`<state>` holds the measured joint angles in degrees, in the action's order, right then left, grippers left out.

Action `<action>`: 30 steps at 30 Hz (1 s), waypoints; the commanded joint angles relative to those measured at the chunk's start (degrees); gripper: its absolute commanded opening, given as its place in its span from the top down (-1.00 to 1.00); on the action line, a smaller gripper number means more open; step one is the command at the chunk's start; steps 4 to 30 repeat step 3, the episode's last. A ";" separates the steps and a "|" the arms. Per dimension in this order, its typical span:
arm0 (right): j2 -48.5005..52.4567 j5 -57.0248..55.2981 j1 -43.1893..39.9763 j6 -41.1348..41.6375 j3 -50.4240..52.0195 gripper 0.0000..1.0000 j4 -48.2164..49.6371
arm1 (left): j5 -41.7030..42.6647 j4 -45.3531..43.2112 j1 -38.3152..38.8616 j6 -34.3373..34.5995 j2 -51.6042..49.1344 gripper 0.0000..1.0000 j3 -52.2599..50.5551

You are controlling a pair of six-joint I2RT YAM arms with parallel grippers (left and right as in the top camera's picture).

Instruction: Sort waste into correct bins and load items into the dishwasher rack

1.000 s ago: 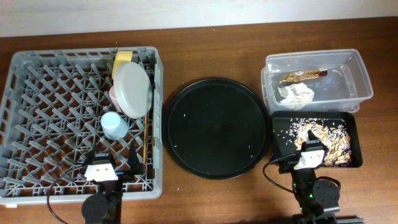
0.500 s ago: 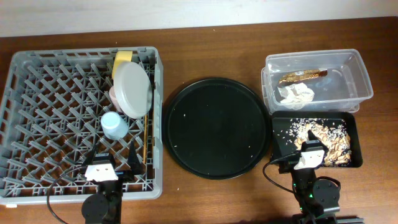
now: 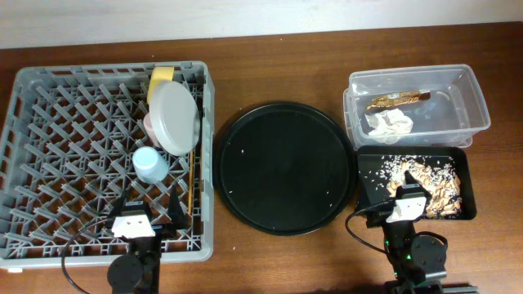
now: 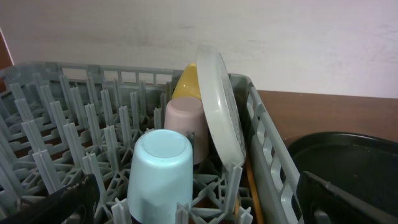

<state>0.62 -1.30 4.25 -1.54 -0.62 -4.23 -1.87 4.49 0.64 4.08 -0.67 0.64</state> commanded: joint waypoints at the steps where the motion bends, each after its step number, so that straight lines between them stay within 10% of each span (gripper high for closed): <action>1: -0.42 -0.90 -0.24 0.04 0.31 -0.97 -0.33 | 1.07 0.33 0.00 -0.70 0.37 -0.98 -0.13; 30: -0.42 -0.90 -0.24 0.04 0.31 -0.97 -0.33 | 1.05 0.33 0.00 -0.70 0.37 -0.99 -0.13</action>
